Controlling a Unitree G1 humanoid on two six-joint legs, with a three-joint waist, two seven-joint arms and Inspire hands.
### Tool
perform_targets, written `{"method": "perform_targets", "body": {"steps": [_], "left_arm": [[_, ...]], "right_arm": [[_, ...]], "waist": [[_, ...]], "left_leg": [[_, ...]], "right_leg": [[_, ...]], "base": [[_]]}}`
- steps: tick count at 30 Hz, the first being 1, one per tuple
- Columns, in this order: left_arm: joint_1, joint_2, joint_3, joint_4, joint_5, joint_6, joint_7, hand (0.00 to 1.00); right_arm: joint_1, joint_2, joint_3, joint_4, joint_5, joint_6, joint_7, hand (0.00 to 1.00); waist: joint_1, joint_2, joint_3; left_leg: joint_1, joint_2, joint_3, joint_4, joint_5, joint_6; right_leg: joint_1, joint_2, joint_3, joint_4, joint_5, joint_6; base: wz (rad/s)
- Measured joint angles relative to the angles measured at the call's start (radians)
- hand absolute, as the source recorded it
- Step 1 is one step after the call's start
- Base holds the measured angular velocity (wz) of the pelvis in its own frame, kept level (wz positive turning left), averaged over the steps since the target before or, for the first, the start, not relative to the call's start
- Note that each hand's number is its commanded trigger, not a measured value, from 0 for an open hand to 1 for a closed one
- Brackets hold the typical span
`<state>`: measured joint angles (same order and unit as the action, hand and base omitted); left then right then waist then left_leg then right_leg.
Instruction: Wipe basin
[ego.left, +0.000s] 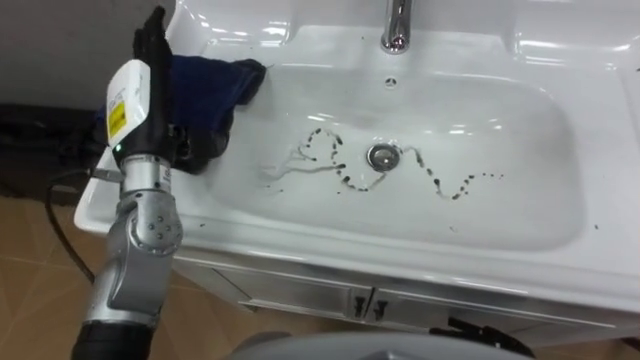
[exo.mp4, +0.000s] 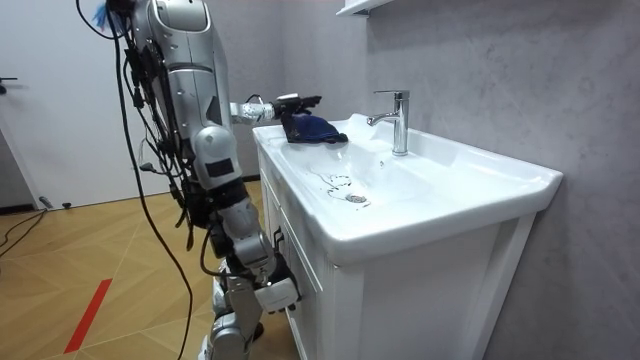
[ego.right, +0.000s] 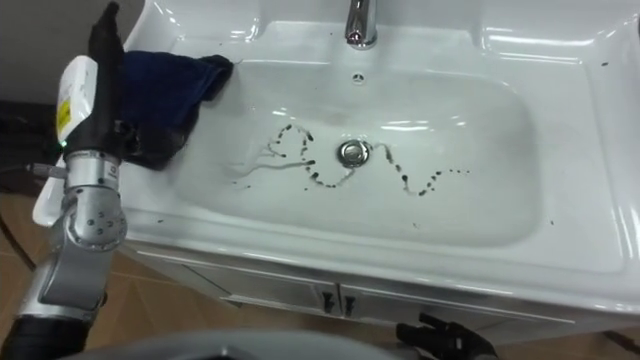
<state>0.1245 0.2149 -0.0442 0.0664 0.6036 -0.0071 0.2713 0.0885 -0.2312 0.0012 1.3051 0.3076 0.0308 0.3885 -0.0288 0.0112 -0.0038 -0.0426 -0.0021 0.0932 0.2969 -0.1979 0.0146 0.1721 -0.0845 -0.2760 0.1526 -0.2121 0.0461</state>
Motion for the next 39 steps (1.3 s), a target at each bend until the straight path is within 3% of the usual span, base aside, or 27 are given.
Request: {"method": "perform_targets", "body": {"steps": [15,27,34,39], "left_arm": [[-0.001,0.003,0.002,0.073,0.01,0.007,0.003,0.0],[-0.005,0.003,0.008,0.073,0.098,0.007,0.1,0.0],[-0.006,0.003,0.01,0.073,0.098,0.006,0.156,0.0],[-0.006,0.003,0.011,0.073,0.098,0.005,0.17,0.0]], "right_arm": [[0.0,0.001,0.043,-0.025,0.001,0.004,-0.037,0.0],[-0.003,0.001,0.044,-0.021,0.001,0.003,-0.037,0.0],[-0.008,0.0,0.045,-0.019,0.002,0.002,-0.037,0.0],[-0.01,0.0,0.045,-0.017,0.002,0.002,-0.037,0.0]], "waist": [[0.001,-0.006,0.0019],[0.006,0.001,-0.0027],[0.006,-0.001,0.0069],[0.007,-0.001,0.0067]], "left_leg": [[0.002,0.004,0.006,0.001,0.0,-0.001],[0.002,0.009,0.013,-0.008,0.003,-0.005],[0.001,0.008,0.011,-0.008,0.003,-0.005],[0.001,0.008,0.011,-0.009,0.003,-0.005]], "right_leg": [[-0.001,0.003,0.005,-0.001,0.002,-0.002],[-0.013,0.007,0.024,-0.001,0.004,-0.006],[-0.014,0.007,0.024,-0.002,0.004,-0.006],[-0.014,0.007,0.024,-0.002,0.004,-0.006]], "base": [[0.0],[-0.04],[0.0],[0.0]]}}
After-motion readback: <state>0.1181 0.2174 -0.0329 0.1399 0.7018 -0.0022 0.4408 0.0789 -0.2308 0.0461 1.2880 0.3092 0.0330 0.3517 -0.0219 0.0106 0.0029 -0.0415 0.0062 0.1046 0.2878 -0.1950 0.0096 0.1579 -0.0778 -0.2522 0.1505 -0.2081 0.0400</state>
